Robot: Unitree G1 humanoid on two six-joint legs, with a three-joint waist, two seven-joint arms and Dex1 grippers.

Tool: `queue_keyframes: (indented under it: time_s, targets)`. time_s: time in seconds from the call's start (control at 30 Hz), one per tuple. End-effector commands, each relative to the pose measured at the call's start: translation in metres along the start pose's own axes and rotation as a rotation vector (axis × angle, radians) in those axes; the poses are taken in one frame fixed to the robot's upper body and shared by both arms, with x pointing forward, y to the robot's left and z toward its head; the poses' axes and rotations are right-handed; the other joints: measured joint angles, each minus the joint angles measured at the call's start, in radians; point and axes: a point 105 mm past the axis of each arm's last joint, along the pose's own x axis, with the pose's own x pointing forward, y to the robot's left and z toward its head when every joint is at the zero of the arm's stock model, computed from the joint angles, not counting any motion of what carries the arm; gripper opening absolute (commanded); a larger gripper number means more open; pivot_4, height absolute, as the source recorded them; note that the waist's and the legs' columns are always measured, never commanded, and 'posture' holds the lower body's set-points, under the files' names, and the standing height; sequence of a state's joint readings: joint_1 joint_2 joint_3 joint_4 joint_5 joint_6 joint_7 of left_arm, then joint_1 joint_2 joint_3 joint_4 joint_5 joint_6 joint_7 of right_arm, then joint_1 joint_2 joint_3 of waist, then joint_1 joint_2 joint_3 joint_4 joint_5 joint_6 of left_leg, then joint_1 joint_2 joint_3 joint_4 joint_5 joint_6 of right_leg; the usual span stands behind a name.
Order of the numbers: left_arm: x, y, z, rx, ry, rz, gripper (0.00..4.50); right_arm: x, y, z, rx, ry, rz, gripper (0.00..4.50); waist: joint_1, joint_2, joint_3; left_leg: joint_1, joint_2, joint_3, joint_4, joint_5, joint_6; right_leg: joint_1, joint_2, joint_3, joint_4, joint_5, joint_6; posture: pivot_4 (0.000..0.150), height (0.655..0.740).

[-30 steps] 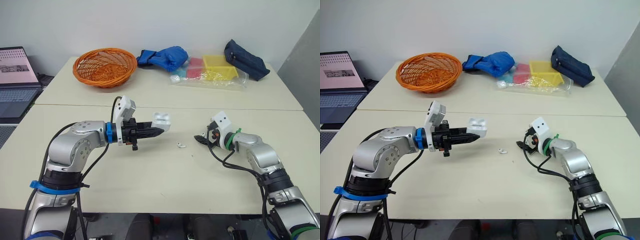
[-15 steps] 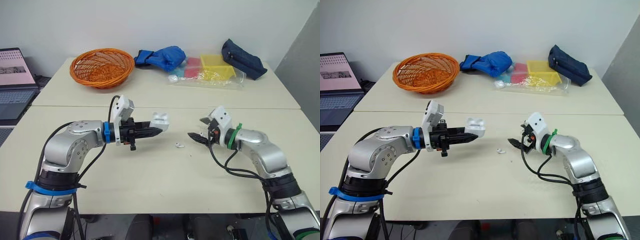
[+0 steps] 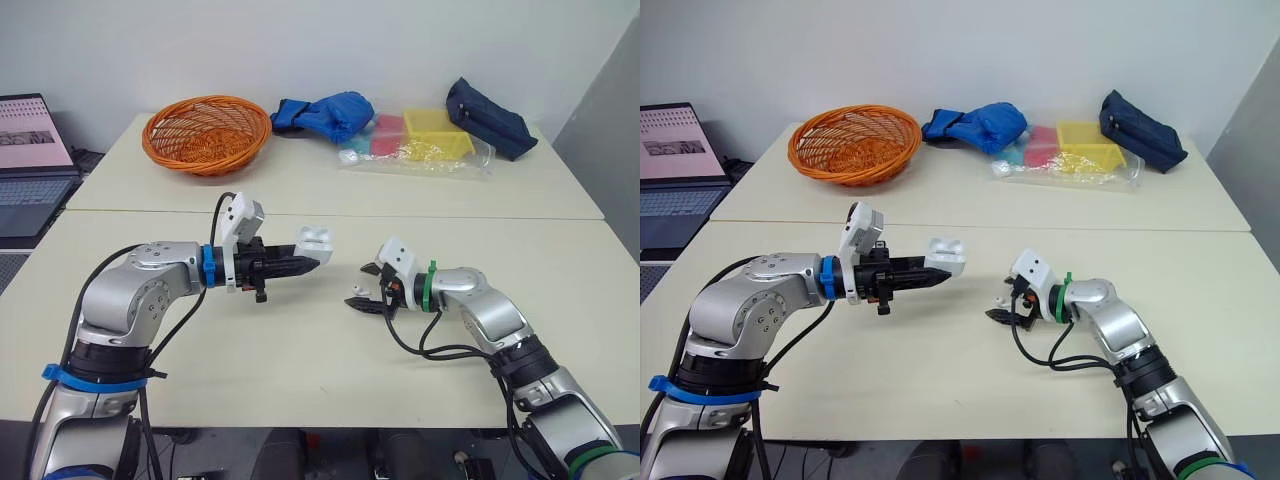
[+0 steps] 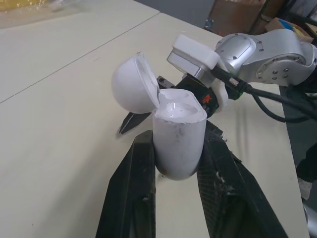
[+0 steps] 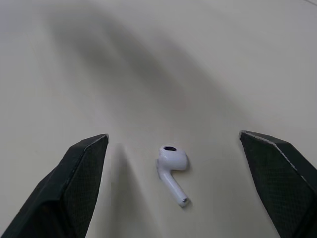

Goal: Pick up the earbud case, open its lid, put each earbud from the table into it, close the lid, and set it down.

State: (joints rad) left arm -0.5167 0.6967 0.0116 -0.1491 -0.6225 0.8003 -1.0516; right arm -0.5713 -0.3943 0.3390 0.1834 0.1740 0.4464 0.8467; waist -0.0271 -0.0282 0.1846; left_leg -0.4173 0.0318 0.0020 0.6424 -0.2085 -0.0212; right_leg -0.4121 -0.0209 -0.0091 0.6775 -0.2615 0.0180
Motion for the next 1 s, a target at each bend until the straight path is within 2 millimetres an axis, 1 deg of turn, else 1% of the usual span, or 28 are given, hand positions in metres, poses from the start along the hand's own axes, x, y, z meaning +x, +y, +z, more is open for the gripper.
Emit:
queue_keyframes:
  time_s: [0.03, 0.07, 0.1, 0.2, 0.3, 0.47, 0.5, 0.57, 0.67, 0.7, 0.77, 0.83, 0.87, 0.93, 0.97, 1.0]
  targets:
    - [-0.004, -0.005, 0.011, 0.041, -0.031, -0.003, 0.75, 0.006, 0.005, 0.011, -0.048, -0.038, 0.045, 4.42, -0.001, 0.0, 0.0, 0.0, 0.0, 0.0, 0.0, 0.0, 0.0, 0.0, 0.0, 0.0, 0.0, 0.0, 0.0, 0.15, 0.74]
    - [-0.004, -0.005, 0.011, 0.04, -0.031, -0.003, 0.75, 0.007, 0.006, 0.01, -0.053, -0.032, 0.053, 4.42, -0.001, 0.0, 0.0, 0.0, 0.0, 0.0, 0.0, 0.0, 0.0, 0.0, 0.0, 0.0, 0.0, 0.0, 0.0, 0.15, 0.74]
    - [-0.005, -0.005, 0.011, 0.041, -0.03, -0.002, 0.75, 0.007, 0.007, 0.009, -0.057, -0.029, 0.058, 4.26, -0.001, 0.0, 0.0, 0.0, 0.0, 0.0, 0.0, 0.0, 0.0, 0.0, 0.0, 0.0, 0.0, 0.0, 0.0, 0.15, 0.74]
    - [-0.005, -0.004, 0.011, 0.041, -0.027, 0.001, 0.75, 0.006, 0.007, 0.006, -0.067, -0.021, 0.07, 3.49, -0.001, 0.0, 0.0, 0.001, 0.0, -0.001, 0.0, 0.0, 0.0, 0.0, 0.0, 0.0, 0.001, 0.0, 0.0, 0.15, 0.74]
    - [-0.004, -0.005, 0.01, 0.037, -0.026, -0.002, 0.75, 0.005, 0.009, 0.003, -0.079, -0.008, 0.074, 2.35, -0.001, 0.0, 0.0, 0.001, 0.0, -0.001, 0.0, 0.0, 0.0, 0.0, 0.0, 0.0, 0.001, 0.0, 0.0, 0.15, 0.74]
    - [-0.003, -0.005, 0.01, 0.036, -0.029, 0.0, 0.75, 0.003, 0.005, -0.003, -0.073, 0.01, 0.055, 0.47, -0.001, 0.0, 0.0, 0.001, 0.0, 0.0, 0.0, 0.0, 0.0, 0.0, 0.0, 0.0, 0.001, 0.0, 0.0, 0.15, 0.74]
    - [-0.002, -0.005, 0.01, 0.036, -0.03, -0.001, 0.75, 0.002, 0.004, -0.004, -0.066, 0.008, 0.052, 0.41, -0.001, 0.0, 0.0, 0.001, 0.0, 0.0, 0.0, 0.0, 0.0, 0.0, 0.0, 0.0, 0.001, 0.0, 0.0, 0.15, 0.74]
    - [-0.001, -0.005, 0.01, 0.033, -0.033, -0.001, 0.75, -0.001, 0.003, -0.005, -0.059, 0.007, 0.05, 0.41, 0.0, 0.0, 0.0, 0.001, 0.0, -0.001, 0.0, 0.0, 0.0, 0.0, 0.0, 0.0, 0.001, 0.0, 0.0, 0.15, 0.74]
    - [0.001, -0.007, 0.009, 0.031, -0.038, -0.006, 0.75, -0.015, 0.0, -0.003, -0.066, 0.004, 0.045, 0.41, 0.004, 0.0, 0.0, 0.001, 0.0, -0.001, 0.0, 0.0, 0.0, 0.001, 0.0, 0.0, 0.001, 0.0, 0.0, 0.15, 0.74]
    - [0.002, -0.008, 0.009, 0.03, -0.04, -0.009, 0.75, -0.023, 0.0, 0.0, -0.076, 0.003, 0.047, 0.41, 0.005, 0.0, 0.0, 0.001, 0.0, -0.001, 0.001, 0.0, 0.0, 0.001, 0.0, 0.0, 0.001, 0.0, 0.0, 0.15, 0.74]
    - [0.002, -0.009, 0.009, 0.026, -0.042, -0.015, 0.75, -0.047, 0.001, 0.008, -0.097, 0.006, 0.042, 0.41, 0.011, 0.0, 0.0, 0.0, -0.001, 0.0, 0.001, 0.0, 0.0, 0.001, -0.001, 0.0, 0.0, 0.0, 0.0, 0.15, 0.74]
    - [0.002, -0.011, 0.007, 0.019, -0.044, -0.018, 0.75, -0.08, 0.005, 0.012, -0.088, 0.016, 0.046, 0.41, 0.015, 0.0, 0.0, 0.0, -0.001, 0.0, 0.001, 0.0, 0.0, 0.001, -0.002, 0.0, 0.0, 0.0, 0.0, 0.15, 0.74]
    - [0.002, -0.011, 0.005, 0.01, -0.046, -0.019, 0.75, -0.098, 0.007, 0.008, -0.087, 0.044, 0.045, 0.41, 0.019, 0.001, 0.0, -0.001, -0.001, 0.0, 0.0, 0.0, 0.0, 0.0, -0.002, 0.0, -0.001, 0.0, 0.0, 0.15, 0.74]
    - [0.002, -0.012, 0.001, 0.003, -0.044, -0.022, 0.75, -0.124, 0.013, 0.002, -0.078, 0.098, 0.056, 0.41, 0.024, 0.001, 0.0, 0.0, -0.001, 0.0, 0.0, 0.0, 0.0, 0.001, -0.002, 0.0, -0.002, 0.0, 0.001, 0.15, 0.74]
    - [0.002, -0.013, 0.0, 0.005, -0.042, -0.025, 0.75, -0.133, 0.016, -0.001, -0.071, 0.117, 0.063, 0.41, 0.025, 0.0, 0.0, 0.0, -0.001, 0.0, 0.0, 0.0, 0.0, 0.001, -0.002, -0.001, -0.002, 0.0, 0.001, 0.15, 0.74]
    - [0.003, -0.014, -0.001, 0.0, -0.044, -0.027, 0.75, -0.143, 0.018, -0.009, -0.069, 0.154, 0.064, 0.41, 0.026, 0.0, 0.0, 0.0, -0.001, -0.001, 0.0, 0.0, 0.0, 0.002, -0.002, -0.001, -0.002, 0.0, 0.001, 0.15, 0.74]
